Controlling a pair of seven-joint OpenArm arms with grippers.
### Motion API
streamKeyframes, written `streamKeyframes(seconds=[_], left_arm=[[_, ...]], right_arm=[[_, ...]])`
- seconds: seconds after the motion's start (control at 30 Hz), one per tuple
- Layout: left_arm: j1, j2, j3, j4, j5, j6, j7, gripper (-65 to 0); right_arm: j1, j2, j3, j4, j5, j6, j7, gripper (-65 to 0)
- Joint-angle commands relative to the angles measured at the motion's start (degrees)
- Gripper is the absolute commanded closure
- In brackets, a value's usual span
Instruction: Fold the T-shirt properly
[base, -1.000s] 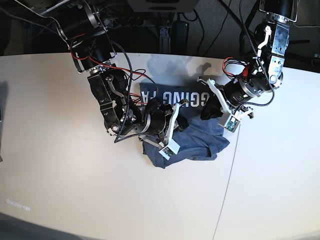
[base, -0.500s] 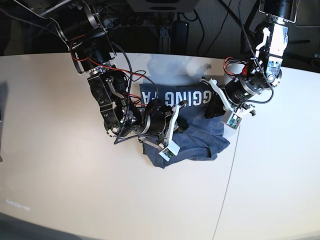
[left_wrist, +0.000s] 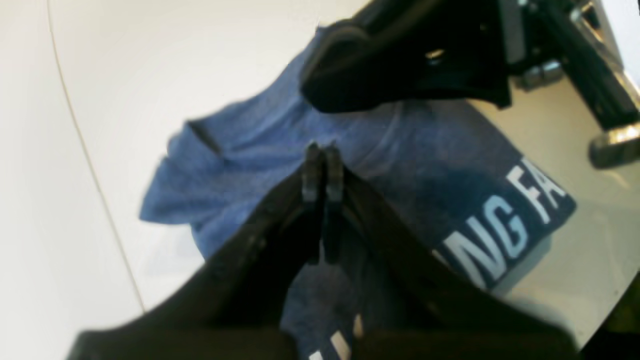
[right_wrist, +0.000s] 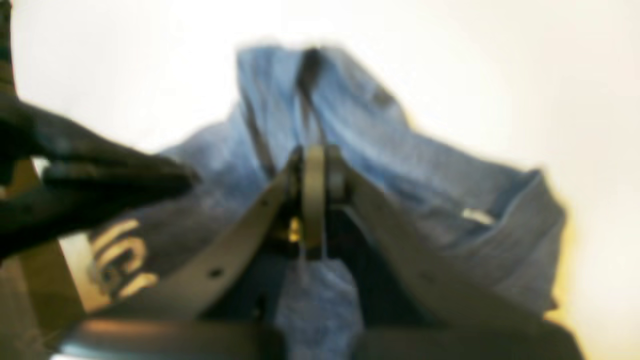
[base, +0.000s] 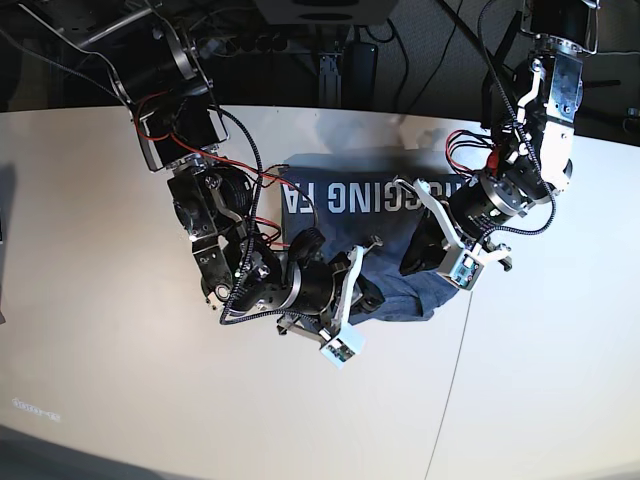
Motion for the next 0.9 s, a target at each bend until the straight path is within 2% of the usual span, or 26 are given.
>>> streamKeyframes(seconds=[0.0,0.17,0.33,0.57,0.63,0.7,0.87], left_arm=[[-0.20,-1.01,-0.37,2.14,-0.59,-0.98,-0.81,0.0],[4.85,-4.94,-3.28,7.39,-0.61,-0.81,-0.37,0.0],[12.41,-5.70,-14.67,12.00,-4.00,-0.83,0.33,0.0],[21.20,-5.70,-29.77,12.24,-8.66,-0.85,1.97,0.0],[22.99,-5.70,-32.72,12.24,-10.56,-1.86,2.16,0.0],[24.76,-5.70,-34.91,12.22,-12.35,-3.04,2.45,0.0],[29.35,-5.68,-36.68,12.22,-12.63,-3.19,2.64,0.0]], right_arm=[[1.73,-0.17,0.59,2.05,0.92,4.57,0.31,0.0],[0.96,0.09,3.63,4.37,2.14,4.52,-4.94,0.0],[-3.45,0.83,9.88,7.13,4.17,4.55,-5.70,0.0],[-14.19,7.39,14.14,12.94,4.15,4.55,-6.29,0.0],[-17.86,9.44,15.54,14.58,4.17,4.55,-6.29,0.0],[-21.81,11.19,17.27,16.70,4.26,4.55,-6.23,0.0],[-31.93,13.68,22.34,22.01,4.63,4.52,-5.27,0.0]])
